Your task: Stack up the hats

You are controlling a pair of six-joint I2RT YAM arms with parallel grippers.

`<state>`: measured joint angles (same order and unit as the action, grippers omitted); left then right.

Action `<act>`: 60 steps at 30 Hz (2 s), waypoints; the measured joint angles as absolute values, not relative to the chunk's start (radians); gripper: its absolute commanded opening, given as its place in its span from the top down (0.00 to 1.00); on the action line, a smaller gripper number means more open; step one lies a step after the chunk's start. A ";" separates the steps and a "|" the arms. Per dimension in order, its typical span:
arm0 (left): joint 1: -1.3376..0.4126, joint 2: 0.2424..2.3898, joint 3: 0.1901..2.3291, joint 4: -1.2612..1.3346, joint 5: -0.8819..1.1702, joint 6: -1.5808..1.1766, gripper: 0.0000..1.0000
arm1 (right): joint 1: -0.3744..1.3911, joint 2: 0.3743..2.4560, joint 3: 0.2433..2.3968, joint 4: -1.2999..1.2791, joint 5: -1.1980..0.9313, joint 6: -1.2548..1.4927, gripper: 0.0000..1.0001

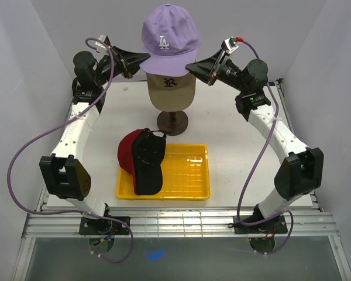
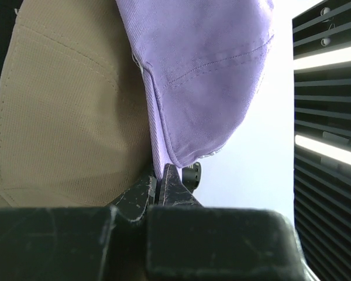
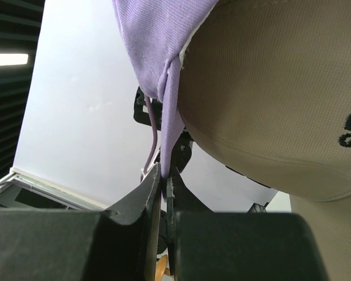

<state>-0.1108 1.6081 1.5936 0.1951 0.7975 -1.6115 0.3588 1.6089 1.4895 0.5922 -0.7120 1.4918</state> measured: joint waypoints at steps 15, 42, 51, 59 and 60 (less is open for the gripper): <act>-0.097 1.770 1.892 0.233 0.809 -1.657 1.00 | 0.339 1.800 1.899 0.493 -0.767 1.514 0.92; -0.102 1.655 1.695 0.244 0.854 -1.613 1.00 | 0.334 1.661 1.679 0.464 -0.793 1.454 0.92; -0.107 1.568 1.510 0.292 0.861 -1.562 1.00 | 0.334 1.598 1.523 0.509 -0.815 1.431 0.92; -0.107 1.530 1.421 0.339 0.862 -1.526 1.00 | 0.334 1.575 1.430 0.553 -0.821 1.418 0.92; -0.107 1.525 1.412 0.342 0.864 -1.523 1.00 | 0.334 1.569 1.416 0.557 -0.822 1.415 0.92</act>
